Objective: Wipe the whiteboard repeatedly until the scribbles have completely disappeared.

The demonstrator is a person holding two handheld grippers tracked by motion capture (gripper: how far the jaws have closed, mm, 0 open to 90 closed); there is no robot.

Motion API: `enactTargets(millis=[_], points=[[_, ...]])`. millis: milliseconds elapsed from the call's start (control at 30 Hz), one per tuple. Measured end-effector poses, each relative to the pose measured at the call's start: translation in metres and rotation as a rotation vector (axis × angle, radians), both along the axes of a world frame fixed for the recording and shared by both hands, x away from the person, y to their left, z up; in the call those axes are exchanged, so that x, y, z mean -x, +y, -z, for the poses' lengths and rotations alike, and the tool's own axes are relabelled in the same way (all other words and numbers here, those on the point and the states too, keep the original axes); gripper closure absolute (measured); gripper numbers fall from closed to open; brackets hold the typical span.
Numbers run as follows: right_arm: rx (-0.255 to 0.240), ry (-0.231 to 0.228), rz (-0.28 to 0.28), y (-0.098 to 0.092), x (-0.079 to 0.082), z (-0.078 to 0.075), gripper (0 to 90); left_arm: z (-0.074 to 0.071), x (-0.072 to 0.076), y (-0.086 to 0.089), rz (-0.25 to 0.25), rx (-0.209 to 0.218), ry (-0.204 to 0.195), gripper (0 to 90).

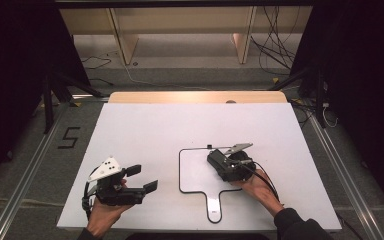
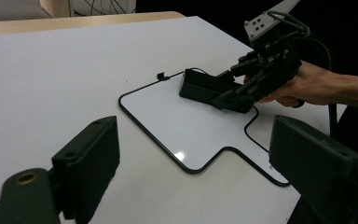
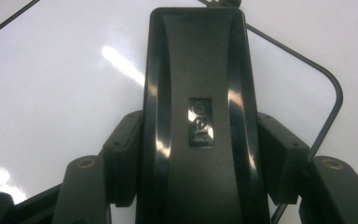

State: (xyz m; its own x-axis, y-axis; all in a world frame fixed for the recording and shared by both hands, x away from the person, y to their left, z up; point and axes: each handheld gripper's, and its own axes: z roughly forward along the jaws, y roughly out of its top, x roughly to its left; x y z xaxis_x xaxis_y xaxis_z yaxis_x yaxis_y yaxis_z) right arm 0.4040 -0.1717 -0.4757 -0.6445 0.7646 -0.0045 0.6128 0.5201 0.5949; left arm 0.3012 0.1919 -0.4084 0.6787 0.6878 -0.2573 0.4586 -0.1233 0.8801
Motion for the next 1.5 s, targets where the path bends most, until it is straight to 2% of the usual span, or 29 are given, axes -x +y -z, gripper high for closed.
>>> enactTargets(millis=[67,167,333,400,467,500,533,633,700,733,867,933,967,1100,1200,1233,1333,1400,1467,1500], points=[[0.009,0.004,-0.028,0.000,0.003,-0.001,40.8,0.000,0.000,0.000,0.000,0.001,-0.001,15.5],[0.004,-0.003,-0.038,0.001,0.003,0.000,40.9,0.000,0.000,0.000,-0.003,0.002,0.004,15.5],[-0.014,-0.030,-0.018,0.004,-0.003,0.003,41.0,0.000,0.000,0.000,0.000,0.000,0.002,15.6],[-0.014,-0.020,-0.041,0.009,0.001,0.002,41.0,0.000,-0.001,0.000,0.000,0.001,0.001,15.6],[-0.005,-0.018,-0.089,0.017,0.009,0.002,41.0,0.000,-0.001,0.000,-0.002,0.002,0.004,15.6],[-0.004,-0.023,-0.093,0.017,0.011,0.002,41.0,0.000,0.000,0.000,-0.001,0.000,0.002,15.6],[-0.011,-0.025,-0.088,0.015,0.010,0.003,41.0,0.000,0.000,0.000,0.000,0.003,0.002,15.6],[-0.015,-0.029,-0.007,-0.002,-0.001,0.002,41.0,0.000,0.001,0.001,-0.001,0.004,0.000,15.6],[-0.015,-0.030,0.007,-0.007,-0.001,0.003,41.0,0.000,0.000,0.001,-0.004,0.006,0.003,15.6],[-0.014,-0.026,0.002,-0.005,0.001,0.002,41.0,0.000,0.000,0.001,-0.006,0.009,0.003,15.6],[-0.003,-0.022,-0.084,0.012,0.017,0.002,41.0,0.000,0.000,0.000,-0.001,0.001,0.002,15.6],[-0.003,-0.019,-0.058,0.011,0.010,0.002,41.0,0.000,0.000,0.000,-0.004,0.002,0.005,15.6],[0.003,-0.005,-0.020,0.008,0.005,0.000,41.0,0.000,0.001,0.000,-0.002,0.000,0.004,15.6],[0.008,0.002,0.078,-0.015,-0.015,-0.001,41.0,0.000,0.000,0.002,-0.004,0.006,0.004,15.6],[0.034,0.035,0.110,-0.013,-0.017,-0.004,41.1,0.000,0.001,0.001,-0.005,0.004,0.003,15.6],[0.040,0.047,0.117,-0.011,-0.015,-0.005,41.2,0.000,0.001,0.001,-0.005,0.005,0.001,15.6],[0.066,0.070,0.031,0.000,-0.001,-0.007,41.2,0.001,0.000,0.001,-0.007,0.004,0.005,15.6],[0.078,0.082,0.004,0.007,0.003,-0.008,41.2,0.001,0.000,0.001,-0.007,0.001,0.007,15.6],[0.076,0.080,0.016,0.006,-0.001,-0.008,41.2,0.000,0.001,0.000,-0.005,-0.001,0.003,15.6],[0.076,0.085,0.049,0.003,-0.004,-0.008,41.2,0.000,0.001,0.001,-0.002,-0.001,0.000,15.6]])
